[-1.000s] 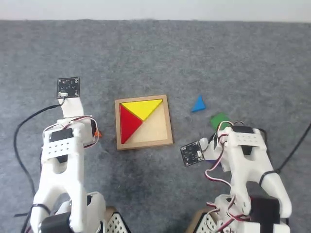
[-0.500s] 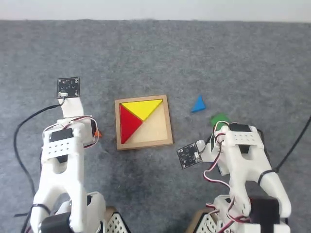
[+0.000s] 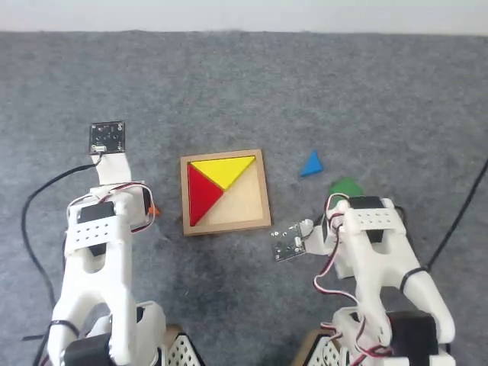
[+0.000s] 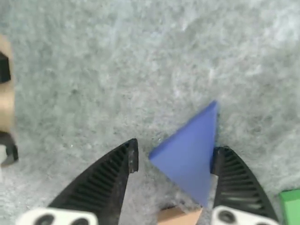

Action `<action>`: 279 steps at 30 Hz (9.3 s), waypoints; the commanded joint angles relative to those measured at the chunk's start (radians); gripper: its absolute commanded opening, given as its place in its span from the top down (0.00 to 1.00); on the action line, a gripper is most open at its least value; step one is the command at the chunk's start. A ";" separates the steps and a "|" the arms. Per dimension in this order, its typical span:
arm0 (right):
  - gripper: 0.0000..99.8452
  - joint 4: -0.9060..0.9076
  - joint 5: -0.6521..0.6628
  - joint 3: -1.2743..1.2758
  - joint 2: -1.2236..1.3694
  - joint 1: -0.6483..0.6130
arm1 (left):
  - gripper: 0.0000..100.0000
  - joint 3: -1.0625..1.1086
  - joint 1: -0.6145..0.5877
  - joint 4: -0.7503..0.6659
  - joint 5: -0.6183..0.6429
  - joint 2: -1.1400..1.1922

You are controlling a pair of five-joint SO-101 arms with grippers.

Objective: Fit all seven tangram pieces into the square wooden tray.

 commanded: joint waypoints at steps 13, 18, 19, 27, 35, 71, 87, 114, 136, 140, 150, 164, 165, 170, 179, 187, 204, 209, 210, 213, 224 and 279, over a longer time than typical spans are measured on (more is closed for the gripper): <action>0.75 -0.096 -0.021 0.029 -0.005 0.008 | 0.92 -0.007 0.006 0.000 -0.014 -0.038; 0.75 -0.114 -0.021 0.041 -0.007 0.008 | 0.92 -0.007 0.006 0.000 -0.014 -0.038; 0.77 -0.116 -0.021 0.041 -0.007 0.008 | 0.92 -0.007 0.006 0.000 -0.014 -0.038; 0.66 -0.085 0.006 0.037 -0.015 0.031 | 0.92 -0.005 0.006 0.000 -0.014 -0.038; 0.68 -0.081 0.077 0.035 -0.016 0.091 | 0.92 -0.005 0.006 0.000 -0.014 -0.038; 0.80 -0.117 0.127 0.037 -0.007 0.125 | 0.92 -0.005 0.008 0.000 -0.015 -0.038; 0.81 0.015 0.094 -0.041 -0.018 0.119 | 0.92 -0.005 0.008 0.000 -0.015 -0.038; 0.81 0.084 -0.095 -0.399 -0.005 -0.467 | 0.92 -0.005 0.008 0.005 0.006 -0.038; 0.80 0.076 -0.028 -0.893 0.550 -0.496 | 0.92 -0.044 -0.120 0.063 0.094 -0.037; 0.80 0.074 -0.023 -0.893 0.565 -0.521 | 0.92 -0.042 -0.153 0.080 0.094 -0.037; 0.68 0.031 -0.028 -0.895 0.639 -0.567 | 0.92 -0.038 -0.115 0.077 0.091 -0.032; 0.79 0.249 -0.112 -1.054 0.568 -0.487 | 0.92 -0.038 -0.109 0.074 0.089 -0.031; 0.83 0.266 -0.152 -1.056 0.549 -0.481 | 0.92 -0.038 -0.107 0.074 0.089 -0.031; 1.00 0.278 -0.440 -1.022 0.518 -0.506 | 0.92 -0.038 -0.107 0.074 0.087 -0.031; 0.99 -0.096 -1.177 -0.927 0.561 -0.584 | 0.92 -0.036 -0.107 0.060 0.091 -0.031; 0.99 -0.173 -1.390 -0.925 0.667 -0.585 | 0.92 -0.028 -0.112 0.034 0.094 -0.032; 0.99 0.016 -1.105 -0.922 0.684 -0.510 | 0.92 -0.016 -0.110 0.026 0.089 -0.038; 0.99 0.028 -1.103 -0.859 0.545 -0.507 | 0.92 -0.016 -0.110 0.026 0.089 -0.038; 0.99 0.025 -1.103 -0.836 0.501 -0.496 | 0.92 -0.016 -0.109 0.026 0.087 -0.038; 0.99 0.025 -1.109 -0.779 0.361 -0.446 | 0.92 -0.016 -0.109 0.028 0.087 -0.038; 0.82 -0.166 -1.405 -0.675 0.363 -0.326 | 0.92 -0.016 -0.107 0.031 0.087 -0.038; 0.80 0.449 -1.415 -1.013 0.222 -0.139 | 0.92 -0.018 -0.110 0.097 0.084 -0.038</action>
